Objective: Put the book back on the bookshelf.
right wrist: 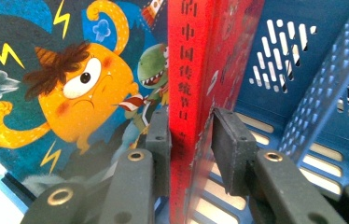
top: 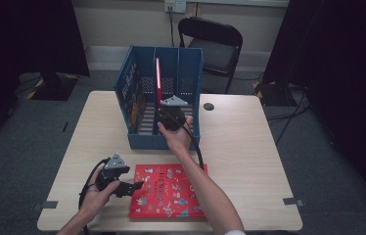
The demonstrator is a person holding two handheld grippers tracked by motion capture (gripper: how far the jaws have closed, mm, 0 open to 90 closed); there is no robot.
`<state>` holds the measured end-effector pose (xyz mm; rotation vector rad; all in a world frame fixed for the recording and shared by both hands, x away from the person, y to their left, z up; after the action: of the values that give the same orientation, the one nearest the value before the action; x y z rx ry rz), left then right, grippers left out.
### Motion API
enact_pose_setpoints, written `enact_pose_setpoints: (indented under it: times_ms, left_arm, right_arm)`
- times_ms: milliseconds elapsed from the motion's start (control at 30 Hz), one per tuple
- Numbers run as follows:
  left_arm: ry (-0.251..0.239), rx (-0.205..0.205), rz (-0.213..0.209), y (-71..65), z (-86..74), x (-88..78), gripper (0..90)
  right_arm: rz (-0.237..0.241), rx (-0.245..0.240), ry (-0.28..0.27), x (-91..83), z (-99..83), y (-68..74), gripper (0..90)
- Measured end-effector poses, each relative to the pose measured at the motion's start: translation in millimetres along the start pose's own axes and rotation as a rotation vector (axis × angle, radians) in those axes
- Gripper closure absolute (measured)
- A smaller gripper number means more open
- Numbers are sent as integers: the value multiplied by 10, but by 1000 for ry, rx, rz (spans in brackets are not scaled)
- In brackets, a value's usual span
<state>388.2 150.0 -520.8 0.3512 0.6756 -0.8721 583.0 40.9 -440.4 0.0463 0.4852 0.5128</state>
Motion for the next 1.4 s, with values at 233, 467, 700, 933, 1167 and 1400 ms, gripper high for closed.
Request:
enact_pose_setpoints:
  times_ms: [233, 467, 700, 933, 1167, 1400]
  left_arm:
    - [2, -1, 1, -2, -2, -1, 192]
    - [9, 2, -3, -7, -4, 6, 192]
    - [9, 4, -4, -11, -6, 4, 192]
    - [6, 7, -9, -21, -2, 9, 192]
    - [17, 8, -11, -22, -10, 15, 192]
    - [15, -2, -12, -22, -9, 19, 192]
  right_arm:
    - [-15, -2, 6, 94, 42, -11, 685]
    - [-28, -14, 17, 164, 79, -12, 679]
    - [-25, -22, 15, 229, 98, 15, 663]
    - [-15, -30, 8, 252, 92, 39, 645]
    - [-2, -21, 7, 250, 86, 64, 614]
    - [6, -35, 7, 229, 101, 46, 600]
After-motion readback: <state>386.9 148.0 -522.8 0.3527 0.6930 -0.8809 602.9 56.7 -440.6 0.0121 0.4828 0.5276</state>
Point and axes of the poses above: each handheld gripper's, and its own axes: x roughly forward along the jaws, z roughly out of its top, y roughly to its left, the point moved 9 cm from there along x, roughly forward along the jaws, and after that the axes turned 11 degrees about x, right-handed, at the moved point
